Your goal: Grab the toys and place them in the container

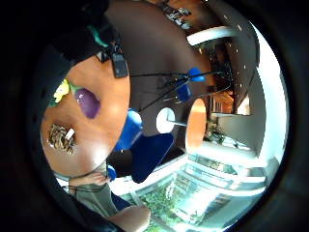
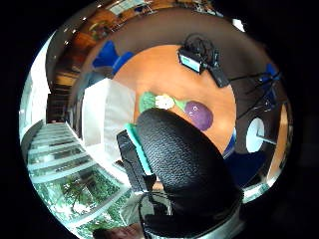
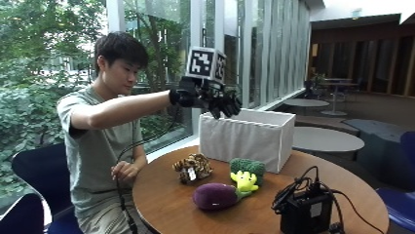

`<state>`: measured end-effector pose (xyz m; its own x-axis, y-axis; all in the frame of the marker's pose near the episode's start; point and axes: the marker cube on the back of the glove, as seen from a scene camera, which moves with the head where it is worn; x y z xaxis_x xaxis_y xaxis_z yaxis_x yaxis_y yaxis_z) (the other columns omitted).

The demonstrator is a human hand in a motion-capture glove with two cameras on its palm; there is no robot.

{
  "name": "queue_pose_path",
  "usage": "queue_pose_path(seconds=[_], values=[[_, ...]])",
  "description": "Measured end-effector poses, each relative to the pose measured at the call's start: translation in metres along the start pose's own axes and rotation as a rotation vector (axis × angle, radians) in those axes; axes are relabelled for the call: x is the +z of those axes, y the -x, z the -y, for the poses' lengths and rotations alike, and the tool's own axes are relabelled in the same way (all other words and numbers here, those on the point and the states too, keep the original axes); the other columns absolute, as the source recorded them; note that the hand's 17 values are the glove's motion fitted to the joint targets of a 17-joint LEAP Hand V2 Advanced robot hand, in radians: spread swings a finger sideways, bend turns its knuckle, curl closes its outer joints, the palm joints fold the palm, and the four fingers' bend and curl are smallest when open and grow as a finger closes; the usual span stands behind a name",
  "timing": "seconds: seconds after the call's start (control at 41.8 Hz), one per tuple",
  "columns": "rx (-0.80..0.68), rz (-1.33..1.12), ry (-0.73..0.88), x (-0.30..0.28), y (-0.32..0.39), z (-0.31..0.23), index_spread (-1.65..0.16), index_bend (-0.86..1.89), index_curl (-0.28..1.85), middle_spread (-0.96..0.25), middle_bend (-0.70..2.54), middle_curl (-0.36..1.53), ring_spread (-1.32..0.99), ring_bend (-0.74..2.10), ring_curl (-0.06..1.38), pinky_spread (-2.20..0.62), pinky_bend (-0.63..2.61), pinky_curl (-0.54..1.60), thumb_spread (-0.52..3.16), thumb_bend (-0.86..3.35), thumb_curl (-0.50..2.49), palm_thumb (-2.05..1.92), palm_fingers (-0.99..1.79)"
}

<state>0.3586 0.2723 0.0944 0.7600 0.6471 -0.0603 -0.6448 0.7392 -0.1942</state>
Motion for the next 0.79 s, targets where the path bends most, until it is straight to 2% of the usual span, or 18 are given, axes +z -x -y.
queue_pose_path(seconds=[0.216, 0.335, 0.575, 0.671, 0.719, 0.79], values=[[0.074, 0.065, 0.135, 0.084, 0.013, 0.043, -0.22, 0.09, 0.15, -0.13, 0.25, 0.3, -0.12, 0.62, 0.24, -0.06, 0.98, 0.37, 1.22, -0.09, 0.05, -0.14, -0.02], [0.09, 0.063, 0.219, 0.147, 0.019, 0.059, -0.21, 0.08, 0.15, -0.08, 0.24, 0.31, -0.1, 0.66, 0.25, -0.05, 1.04, 0.38, 1.2, -0.09, 0.06, -0.14, -0.05], [0.107, 0.004, 0.362, 0.248, 0.033, 0.066, -0.18, 0.06, 0.14, -0.01, 0.22, 0.34, -0.06, 0.76, 0.28, -0.03, 1.15, 0.4, 1.16, -0.07, 0.1, -0.09, -0.04], [0.079, -0.027, 0.357, 0.273, 0.038, 0.064, -0.17, 0.06, 0.13, 0.0, 0.21, 0.34, -0.07, 0.86, 0.3, -0.06, 1.21, 0.41, 1.16, -0.04, 0.13, -0.04, -0.01], [0.066, -0.048, 0.299, 0.28, 0.041, 0.063, -0.17, 0.04, 0.11, -0.01, 0.24, 0.35, -0.11, 0.96, 0.32, -0.11, 1.24, 0.41, 1.18, -0.01, 0.15, 0.01, 0.12], [0.054, -0.031, 0.191, 0.282, 0.04, 0.063, -0.19, 0.05, 0.08, -0.07, 0.47, 0.41, -0.21, 1.12, 0.34, -0.21, 1.23, 0.37, 1.2, 0.04, 0.19, 0.11, 0.57]])
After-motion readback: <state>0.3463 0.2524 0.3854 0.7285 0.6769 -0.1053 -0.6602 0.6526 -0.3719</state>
